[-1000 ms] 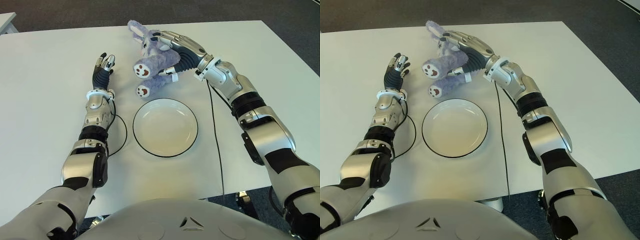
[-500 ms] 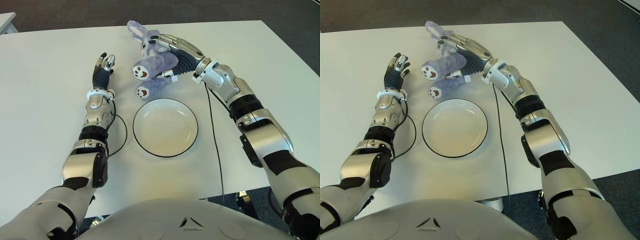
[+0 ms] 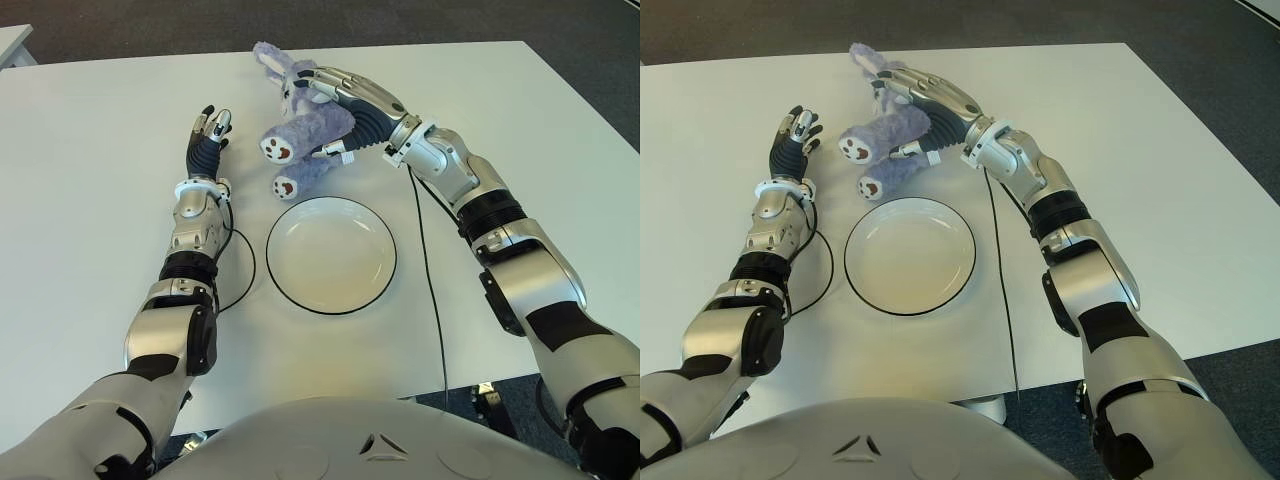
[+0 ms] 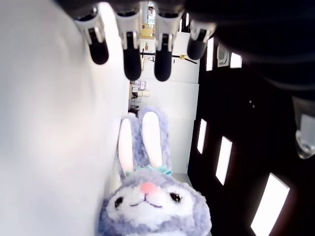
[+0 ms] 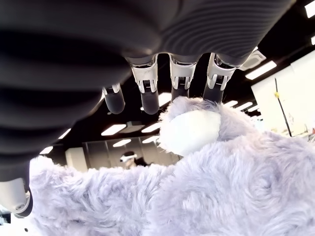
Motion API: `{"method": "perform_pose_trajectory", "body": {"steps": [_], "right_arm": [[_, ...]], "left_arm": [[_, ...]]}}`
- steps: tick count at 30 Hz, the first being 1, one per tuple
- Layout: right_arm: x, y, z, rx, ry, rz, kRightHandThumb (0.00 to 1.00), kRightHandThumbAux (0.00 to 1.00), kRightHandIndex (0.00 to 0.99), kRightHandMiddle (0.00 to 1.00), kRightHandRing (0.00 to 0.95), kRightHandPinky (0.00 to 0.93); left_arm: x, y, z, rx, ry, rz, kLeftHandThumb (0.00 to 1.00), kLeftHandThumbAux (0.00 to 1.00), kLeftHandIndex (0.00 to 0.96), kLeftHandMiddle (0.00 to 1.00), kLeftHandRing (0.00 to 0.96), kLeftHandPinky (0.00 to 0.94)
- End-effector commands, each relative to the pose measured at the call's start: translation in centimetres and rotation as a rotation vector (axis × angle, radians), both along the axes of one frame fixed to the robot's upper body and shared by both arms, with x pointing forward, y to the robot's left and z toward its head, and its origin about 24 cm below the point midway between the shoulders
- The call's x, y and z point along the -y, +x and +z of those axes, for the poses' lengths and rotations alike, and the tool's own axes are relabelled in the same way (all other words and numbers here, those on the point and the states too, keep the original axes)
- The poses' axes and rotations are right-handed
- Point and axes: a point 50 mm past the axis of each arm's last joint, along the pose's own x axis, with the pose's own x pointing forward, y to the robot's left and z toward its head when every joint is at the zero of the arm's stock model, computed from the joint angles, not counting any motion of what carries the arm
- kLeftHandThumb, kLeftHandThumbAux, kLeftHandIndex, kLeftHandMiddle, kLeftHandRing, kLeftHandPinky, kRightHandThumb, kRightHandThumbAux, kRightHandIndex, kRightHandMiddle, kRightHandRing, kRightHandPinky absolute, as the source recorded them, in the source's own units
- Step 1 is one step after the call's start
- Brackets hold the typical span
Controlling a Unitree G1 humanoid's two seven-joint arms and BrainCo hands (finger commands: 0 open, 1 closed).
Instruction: Put the doll into the plate.
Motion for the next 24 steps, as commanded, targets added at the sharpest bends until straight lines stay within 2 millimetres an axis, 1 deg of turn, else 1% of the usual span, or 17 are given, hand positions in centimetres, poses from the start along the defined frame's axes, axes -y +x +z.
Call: {"method": "perform_pose_trajectory", "body": {"steps": [1,17,24], "right_arm": [[0.05,-0.13,-0.73,-0.023,-0.019,-0.006,0.176,0.522,0.0,0.0,0.0,0.049],[0.06,-0.31,-0.42,-0.024,-0.016,0.002,0.182,0.53,0.0,0.0,0.0,0.033],[0.18,-0.7,-0.26,-0.031,0.004,0.02,0.184,0.525,0.0,0.0,0.0,0.057]], "left_arm": [[0.12,-0.68,-1.86,-0.088,-0.017,0.01,0.0,0.422,0.0,0.165,0.145,0.081],[0.14,-0.68,-1.84,-0.087,-0.013,0.011,0.0,0.427,0.011,0.185,0.166,0.101],[0.2,-0.71,-1.84,-0.085,-0.015,0.014,0.0,0.429,0.02,0.183,0.166,0.11]]}}
